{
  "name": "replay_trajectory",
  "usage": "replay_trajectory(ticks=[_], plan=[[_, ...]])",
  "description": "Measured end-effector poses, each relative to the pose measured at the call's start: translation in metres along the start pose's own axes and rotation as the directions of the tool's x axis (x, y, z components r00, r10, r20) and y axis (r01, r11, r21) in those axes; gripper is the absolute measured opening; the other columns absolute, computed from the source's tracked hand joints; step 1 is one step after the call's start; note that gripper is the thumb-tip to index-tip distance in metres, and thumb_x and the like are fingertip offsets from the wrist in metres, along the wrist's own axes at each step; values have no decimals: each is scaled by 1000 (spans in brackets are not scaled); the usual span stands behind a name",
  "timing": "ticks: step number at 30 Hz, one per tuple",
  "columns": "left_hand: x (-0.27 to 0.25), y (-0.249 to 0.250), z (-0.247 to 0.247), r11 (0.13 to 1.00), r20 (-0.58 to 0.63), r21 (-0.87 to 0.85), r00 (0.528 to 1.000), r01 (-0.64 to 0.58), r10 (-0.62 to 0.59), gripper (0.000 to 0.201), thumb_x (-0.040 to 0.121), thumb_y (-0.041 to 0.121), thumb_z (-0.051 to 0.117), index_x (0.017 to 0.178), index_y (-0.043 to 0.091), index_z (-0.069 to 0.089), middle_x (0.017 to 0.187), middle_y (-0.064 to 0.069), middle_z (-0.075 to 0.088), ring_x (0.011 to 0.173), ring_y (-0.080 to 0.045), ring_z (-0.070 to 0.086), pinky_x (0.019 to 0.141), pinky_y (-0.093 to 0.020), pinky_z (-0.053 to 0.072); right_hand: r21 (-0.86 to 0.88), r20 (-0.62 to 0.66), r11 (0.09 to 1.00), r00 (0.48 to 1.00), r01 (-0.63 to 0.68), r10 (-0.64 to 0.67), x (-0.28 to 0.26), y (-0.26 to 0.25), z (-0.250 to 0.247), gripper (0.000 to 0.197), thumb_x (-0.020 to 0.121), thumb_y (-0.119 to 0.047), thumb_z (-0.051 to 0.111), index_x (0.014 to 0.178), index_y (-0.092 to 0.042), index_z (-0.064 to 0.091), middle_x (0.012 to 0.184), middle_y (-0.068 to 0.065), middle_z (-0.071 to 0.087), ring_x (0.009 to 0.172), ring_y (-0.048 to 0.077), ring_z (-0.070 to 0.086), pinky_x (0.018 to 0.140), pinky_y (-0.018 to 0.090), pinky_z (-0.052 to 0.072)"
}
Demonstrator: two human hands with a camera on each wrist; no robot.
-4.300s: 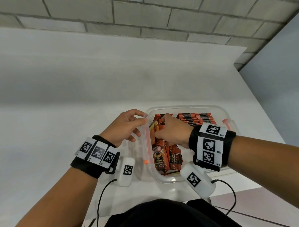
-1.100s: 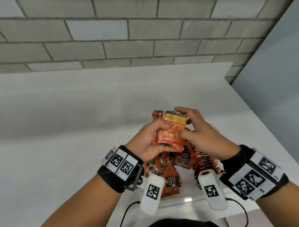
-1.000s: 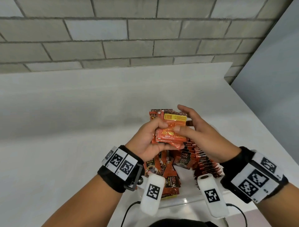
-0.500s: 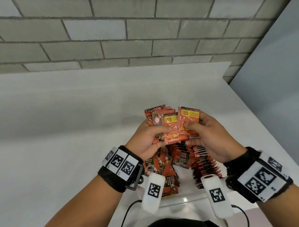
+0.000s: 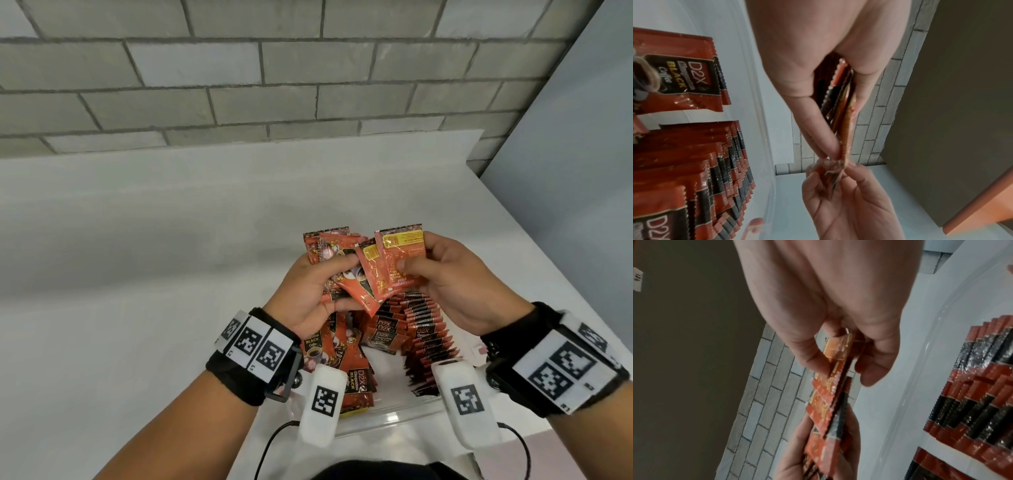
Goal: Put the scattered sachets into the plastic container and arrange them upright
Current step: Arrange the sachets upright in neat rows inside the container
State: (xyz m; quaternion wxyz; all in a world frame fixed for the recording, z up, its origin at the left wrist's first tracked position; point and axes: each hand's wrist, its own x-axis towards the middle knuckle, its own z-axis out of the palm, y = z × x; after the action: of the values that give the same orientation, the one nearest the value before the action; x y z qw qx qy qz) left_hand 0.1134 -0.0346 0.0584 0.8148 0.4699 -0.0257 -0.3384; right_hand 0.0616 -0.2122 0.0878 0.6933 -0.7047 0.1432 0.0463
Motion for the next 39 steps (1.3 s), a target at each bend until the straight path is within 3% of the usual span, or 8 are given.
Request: replay_trajectory(ticks=[5,9,15,19,25,28,36,39], plan=[[-1,-1,3,1000,-2,-5,1000,18,-18,32,75,27,64,105,16,65,106,-9,72,96,-26,70,75,-43,60,-87,54,996,999,2,3,-4,-2,3,25,89,7,51,106,-10,59,98,7,72,89,21,69,78,33,58],[-2,1,1,992,19,-100,997,77,-76,26,81,20,69,106,13,64,113,-15,69,110,-34,63,86,-48,54,-76,-1,997,1000,23,-23,-2,0,0,27,87,9,53,111,-5,57,99,10,72,90,26,69,79,37,58],[-2,4,0,984,31,-158,997,78,-74,35,73,9,63,108,6,60,107,-17,70,105,-33,66,88,-52,53,60,-79,994,993,88,-83,-3,-1,-6,28,88,9,51,107,-10,58,92,4,73,82,18,70,69,26,57],[-4,6,1,997,58,-25,996,71,-69,34,72,8,64,107,7,62,104,-16,71,95,-30,70,81,-47,57,100,-17,992,997,82,-81,-4,-6,-10,29,89,8,50,112,-7,58,98,8,72,86,19,69,70,24,56],[-2,4,-1,992,31,112,997,62,-65,6,87,14,63,93,14,65,83,-3,72,76,-27,72,57,-27,56,-162,46,984,997,73,-66,-3,-9,-9,26,91,2,53,111,-12,60,100,5,72,87,16,68,72,21,52],[-2,4,-1,986,10,154,998,57,-59,21,80,27,66,96,14,62,83,-5,71,70,-23,71,48,-23,48,-197,98,978,994,66,-48,-3,-10,-10,26,92,-4,54,115,-16,56,102,2,71,92,14,68,76,20,53],[1,6,1,964,11,251,996,86,-92,43,79,52,55,102,17,63,80,-2,73,68,-19,70,54,-25,41,-247,83,966,995,80,-61,1,-8,-6,26,92,-1,54,114,-16,54,104,3,69,98,18,66,88,27,51],[2,9,1,960,-11,261,995,100,-101,39,83,49,54,103,17,63,82,-2,73,67,-19,69,53,-25,41,-250,73,964,995,85,-69,1,-8,-5,27,92,-2,55,114,-17,54,105,4,69,98,18,66,90,30,51]])
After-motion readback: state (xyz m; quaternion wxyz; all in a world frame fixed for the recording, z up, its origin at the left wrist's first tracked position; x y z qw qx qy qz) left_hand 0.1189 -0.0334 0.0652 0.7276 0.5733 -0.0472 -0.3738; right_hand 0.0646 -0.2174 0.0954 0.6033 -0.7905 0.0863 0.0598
